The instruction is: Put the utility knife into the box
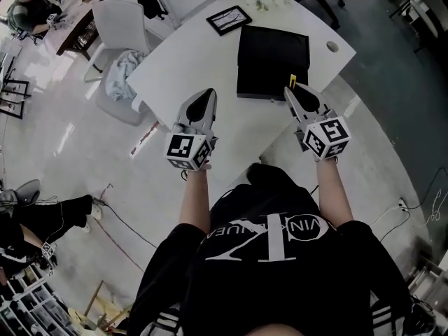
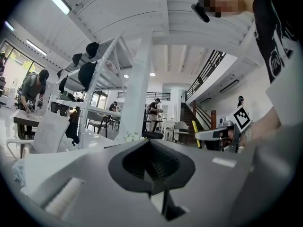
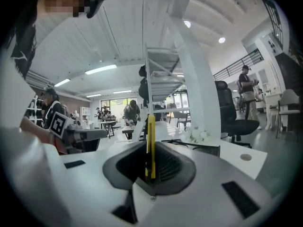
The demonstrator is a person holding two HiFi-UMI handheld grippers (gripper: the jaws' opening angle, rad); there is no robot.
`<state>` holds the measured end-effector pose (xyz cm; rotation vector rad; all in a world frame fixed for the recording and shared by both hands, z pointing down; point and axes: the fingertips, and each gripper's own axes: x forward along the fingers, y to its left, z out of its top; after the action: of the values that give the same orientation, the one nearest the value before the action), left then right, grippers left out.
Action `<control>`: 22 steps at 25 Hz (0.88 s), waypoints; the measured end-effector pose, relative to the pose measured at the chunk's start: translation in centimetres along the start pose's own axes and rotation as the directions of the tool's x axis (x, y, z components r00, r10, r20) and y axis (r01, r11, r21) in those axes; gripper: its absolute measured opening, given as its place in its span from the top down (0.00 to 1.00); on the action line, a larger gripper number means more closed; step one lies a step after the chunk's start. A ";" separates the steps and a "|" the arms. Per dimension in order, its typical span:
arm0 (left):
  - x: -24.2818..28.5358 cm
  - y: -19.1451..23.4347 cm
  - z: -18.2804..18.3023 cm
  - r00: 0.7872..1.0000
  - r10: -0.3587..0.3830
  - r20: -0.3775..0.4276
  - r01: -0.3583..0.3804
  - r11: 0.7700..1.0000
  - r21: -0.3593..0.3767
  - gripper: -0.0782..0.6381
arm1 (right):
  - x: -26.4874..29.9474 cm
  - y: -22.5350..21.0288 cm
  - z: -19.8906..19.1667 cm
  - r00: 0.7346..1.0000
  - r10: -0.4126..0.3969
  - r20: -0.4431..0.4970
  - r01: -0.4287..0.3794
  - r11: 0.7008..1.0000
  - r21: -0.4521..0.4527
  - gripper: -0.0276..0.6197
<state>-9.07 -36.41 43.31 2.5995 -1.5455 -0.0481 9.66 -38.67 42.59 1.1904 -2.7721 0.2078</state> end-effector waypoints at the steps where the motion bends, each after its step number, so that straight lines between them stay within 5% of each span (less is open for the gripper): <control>1: 0.5 0.2 -0.1 1.000 0.001 -0.004 -0.001 1.000 0.000 0.88 | 0.6 -0.4 -0.1 1.000 0.005 -0.016 -0.005 1.000 -0.014 0.86; 6: 2.6 1.2 -1.0 1.000 0.015 -0.019 -0.015 1.000 -0.012 0.88 | 3.5 -2.0 -1.6 0.989 0.020 -0.144 -0.038 0.992 -0.124 0.86; 9: 3.3 1.6 -2.1 0.999 0.026 -0.042 -0.027 0.999 -0.020 0.88 | 5.2 -2.5 -3.6 0.959 0.057 -0.278 -0.110 0.978 -0.180 0.86; 15: 4.5 2.9 -3.6 0.996 0.042 -0.080 -0.044 0.999 -0.023 0.88 | 8.3 -3.0 -8.0 0.840 0.119 -0.530 -0.268 0.939 -0.214 0.86; 22: 5.1 4.1 -5.0 0.991 0.067 -0.113 -0.073 0.996 -0.046 0.88 | 10.5 -2.8 -11.7 0.716 0.167 -0.678 -0.382 0.906 -0.181 0.86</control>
<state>-9.83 -42.39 48.94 2.4627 -1.5746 0.0623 5.16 -46.00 55.99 0.4721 -2.2176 0.1609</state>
